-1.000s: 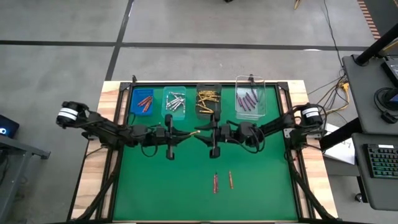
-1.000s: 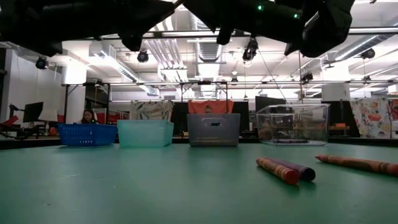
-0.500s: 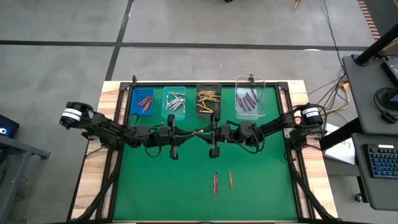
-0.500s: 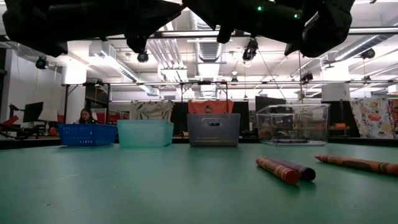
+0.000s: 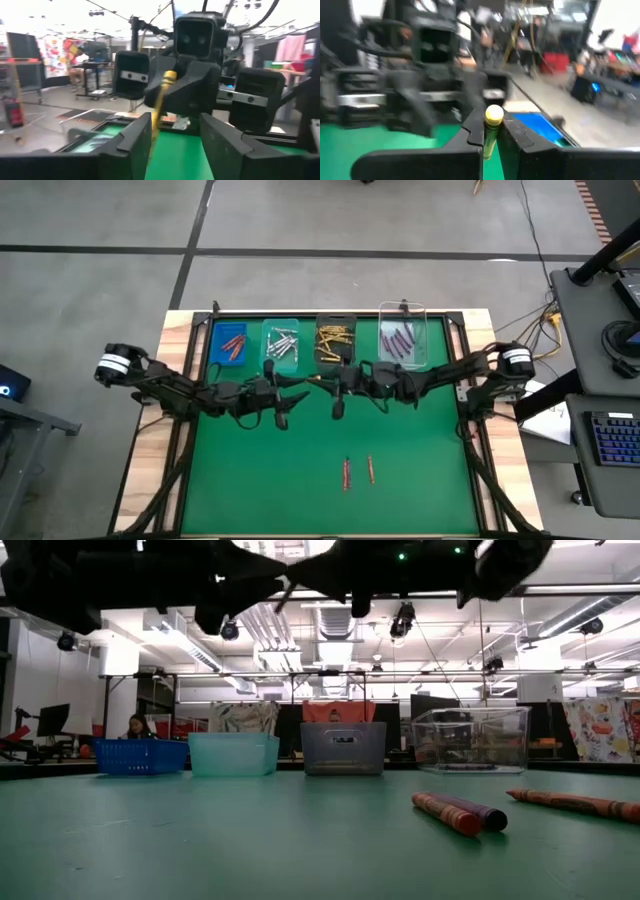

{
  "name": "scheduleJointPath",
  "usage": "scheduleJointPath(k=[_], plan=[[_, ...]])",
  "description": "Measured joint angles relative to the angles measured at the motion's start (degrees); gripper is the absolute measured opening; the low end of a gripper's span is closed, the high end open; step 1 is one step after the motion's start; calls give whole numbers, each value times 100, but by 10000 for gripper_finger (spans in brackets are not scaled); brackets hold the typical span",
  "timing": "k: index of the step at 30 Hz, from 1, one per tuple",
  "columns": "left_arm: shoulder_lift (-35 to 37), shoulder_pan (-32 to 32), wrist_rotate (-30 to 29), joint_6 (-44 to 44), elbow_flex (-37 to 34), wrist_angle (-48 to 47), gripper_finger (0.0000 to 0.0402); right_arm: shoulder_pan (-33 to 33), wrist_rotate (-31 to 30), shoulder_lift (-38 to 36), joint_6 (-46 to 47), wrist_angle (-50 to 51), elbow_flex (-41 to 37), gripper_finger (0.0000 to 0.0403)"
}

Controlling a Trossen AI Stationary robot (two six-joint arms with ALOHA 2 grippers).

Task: Sort crayons
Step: Put the yellow crayon into the black bin, then put the red crayon into the blue bin

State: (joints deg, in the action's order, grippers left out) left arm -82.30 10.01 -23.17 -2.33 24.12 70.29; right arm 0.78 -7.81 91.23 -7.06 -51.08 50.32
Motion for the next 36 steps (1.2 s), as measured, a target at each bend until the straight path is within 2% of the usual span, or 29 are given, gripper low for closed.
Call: scheduleJointPath(k=[4,10,15,22,28,36], plan=[[75,6,-526,-7,-160,-16,161,-342,-151,-206,153,1683,497,15],[98,-3,-1883,9,-399,-147,160,-1127,-169,1,477,4558,1623,14],[116,-5,-2095,181,-574,-132,159,-1797,-136,556,529,6110,2364,14],[125,-5,-2106,286,-603,-201,159,-2425,-134,1270,403,7198,2949,13],[127,-5,-2124,286,-603,-232,159,-2635,-126,1556,401,7561,3176,17],[127,-5,-2132,308,-603,-232,159,-2658,-272,1575,404,7568,3192,84]])
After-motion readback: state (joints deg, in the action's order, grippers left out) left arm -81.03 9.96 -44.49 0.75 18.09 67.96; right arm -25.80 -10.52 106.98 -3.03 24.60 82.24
